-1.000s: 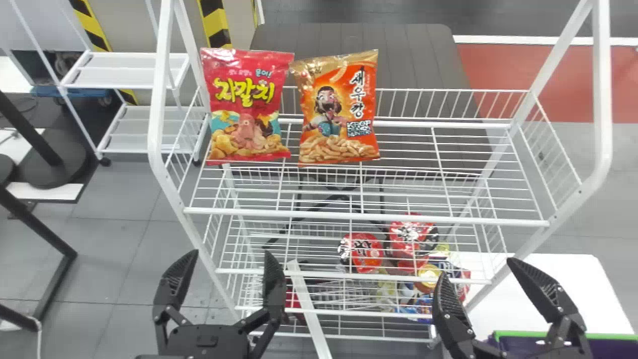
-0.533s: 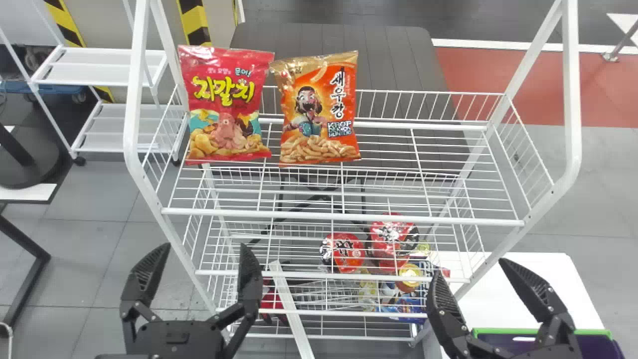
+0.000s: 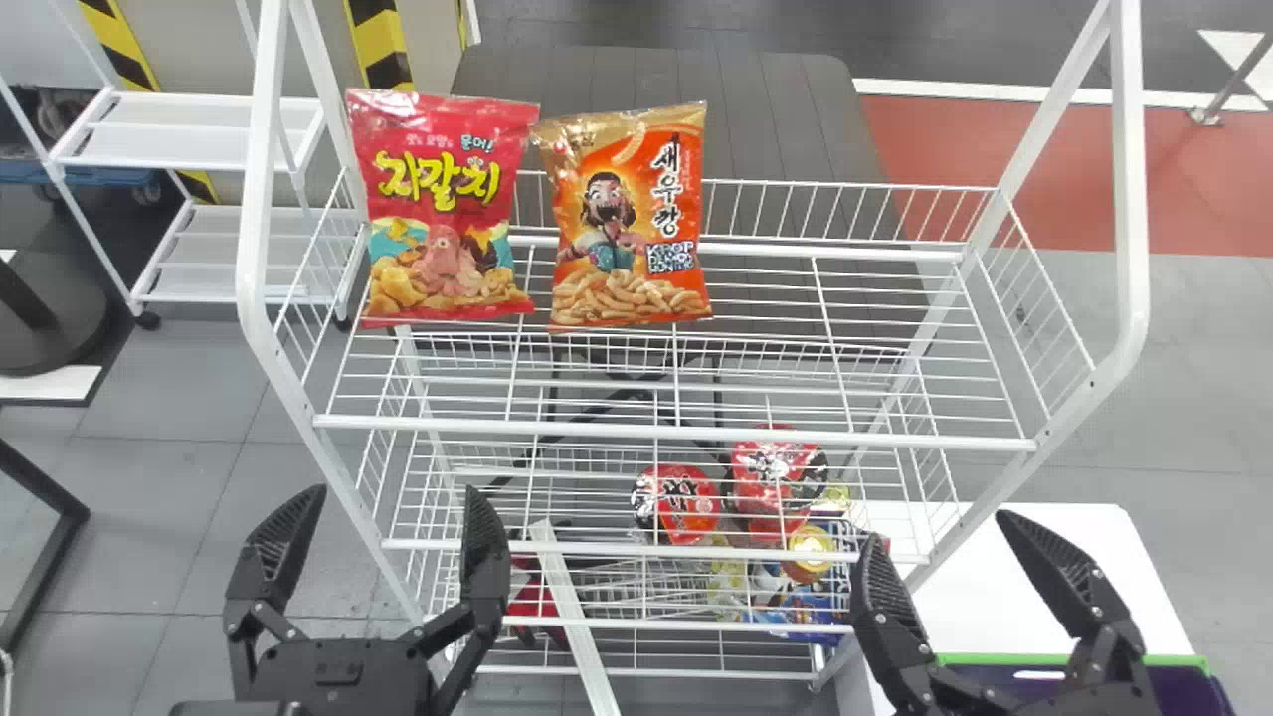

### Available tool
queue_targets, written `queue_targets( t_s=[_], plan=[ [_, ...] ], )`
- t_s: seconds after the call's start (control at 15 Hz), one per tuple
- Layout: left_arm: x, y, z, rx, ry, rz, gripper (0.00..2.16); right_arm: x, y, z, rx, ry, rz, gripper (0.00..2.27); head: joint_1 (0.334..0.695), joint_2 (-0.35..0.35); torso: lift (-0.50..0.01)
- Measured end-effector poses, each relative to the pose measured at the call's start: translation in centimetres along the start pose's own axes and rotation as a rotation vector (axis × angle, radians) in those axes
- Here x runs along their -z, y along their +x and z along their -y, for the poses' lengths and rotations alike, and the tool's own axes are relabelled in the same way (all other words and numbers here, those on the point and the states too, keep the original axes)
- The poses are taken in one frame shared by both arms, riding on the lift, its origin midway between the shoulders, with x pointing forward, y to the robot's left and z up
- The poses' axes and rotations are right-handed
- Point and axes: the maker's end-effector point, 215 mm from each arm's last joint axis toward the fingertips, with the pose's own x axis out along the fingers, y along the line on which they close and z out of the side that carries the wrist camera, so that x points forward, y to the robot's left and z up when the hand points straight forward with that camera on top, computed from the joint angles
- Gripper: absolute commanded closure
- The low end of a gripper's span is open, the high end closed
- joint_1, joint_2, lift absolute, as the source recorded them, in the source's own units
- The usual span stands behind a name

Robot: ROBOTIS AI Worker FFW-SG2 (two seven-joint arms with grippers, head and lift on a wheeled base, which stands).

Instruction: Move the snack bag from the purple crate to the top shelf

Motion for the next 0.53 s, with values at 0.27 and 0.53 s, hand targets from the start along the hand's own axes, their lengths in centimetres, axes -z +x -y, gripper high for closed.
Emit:
queue_targets(
  t_s=[0.27,0.53],
  plan=[
    [0.08,-0.26,0.22,0.006,-0.002,-0.003,0.09,0.2,-0.04,0.15,0.002,-0.002,-0.001,0.13,0.695,-0.061,0.003],
    [-0.12,-0.39,0.42,0.01,-0.001,0.001,0.09,0.29,-0.04,0.23,0.003,-0.002,-0.004,0.13,0.695,-0.068,0.003]
  ],
)
